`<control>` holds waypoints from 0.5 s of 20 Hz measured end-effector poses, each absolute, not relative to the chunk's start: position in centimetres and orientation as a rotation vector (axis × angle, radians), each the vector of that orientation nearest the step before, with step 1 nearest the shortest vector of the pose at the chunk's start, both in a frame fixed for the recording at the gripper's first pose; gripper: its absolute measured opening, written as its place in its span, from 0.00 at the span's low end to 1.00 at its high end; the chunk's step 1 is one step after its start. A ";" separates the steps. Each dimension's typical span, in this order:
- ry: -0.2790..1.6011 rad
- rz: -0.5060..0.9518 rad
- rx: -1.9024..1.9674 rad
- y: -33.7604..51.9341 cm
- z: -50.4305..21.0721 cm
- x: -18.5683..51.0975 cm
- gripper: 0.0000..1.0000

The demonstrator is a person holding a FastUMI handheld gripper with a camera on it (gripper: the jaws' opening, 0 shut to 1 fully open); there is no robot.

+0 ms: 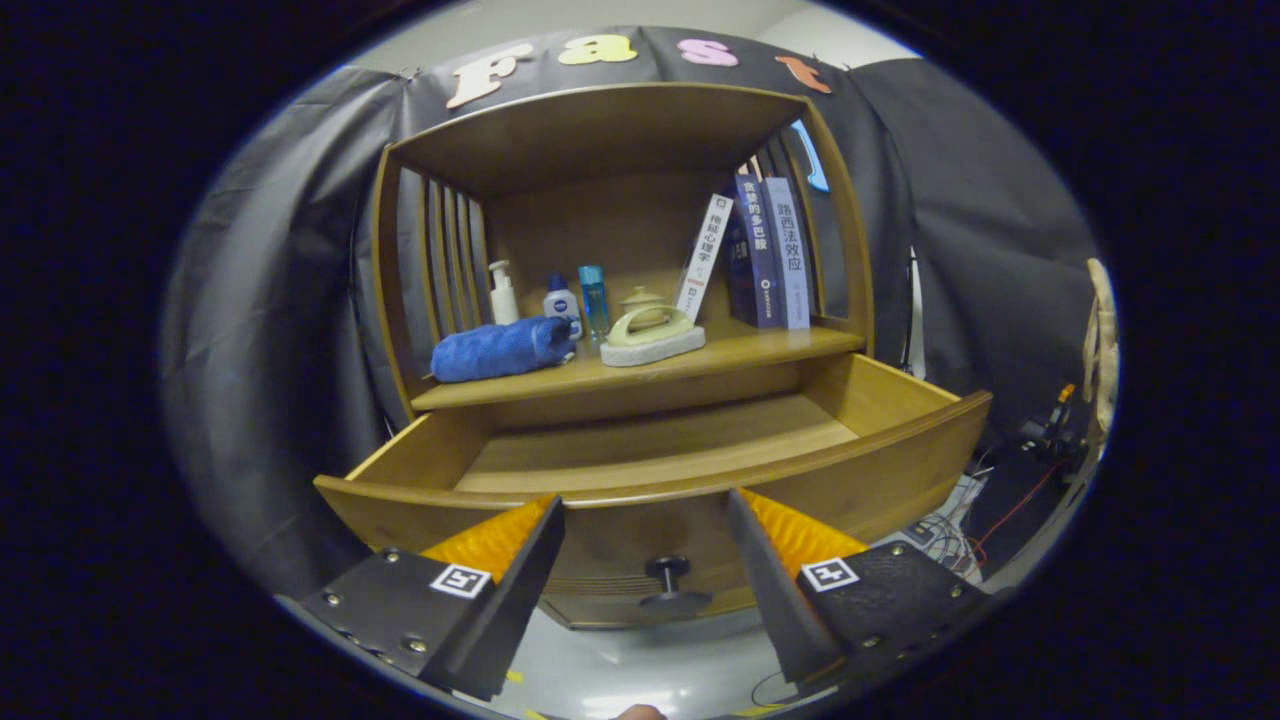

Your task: Pull open the drawer, take out the items inside it, and place them on the countertop above the cabinet.

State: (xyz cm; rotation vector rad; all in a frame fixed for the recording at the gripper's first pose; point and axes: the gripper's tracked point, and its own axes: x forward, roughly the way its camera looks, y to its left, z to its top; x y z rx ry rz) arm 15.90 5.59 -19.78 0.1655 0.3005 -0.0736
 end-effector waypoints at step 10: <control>0.321 -0.054 0.184 5.3 -19.9 17.5 0.98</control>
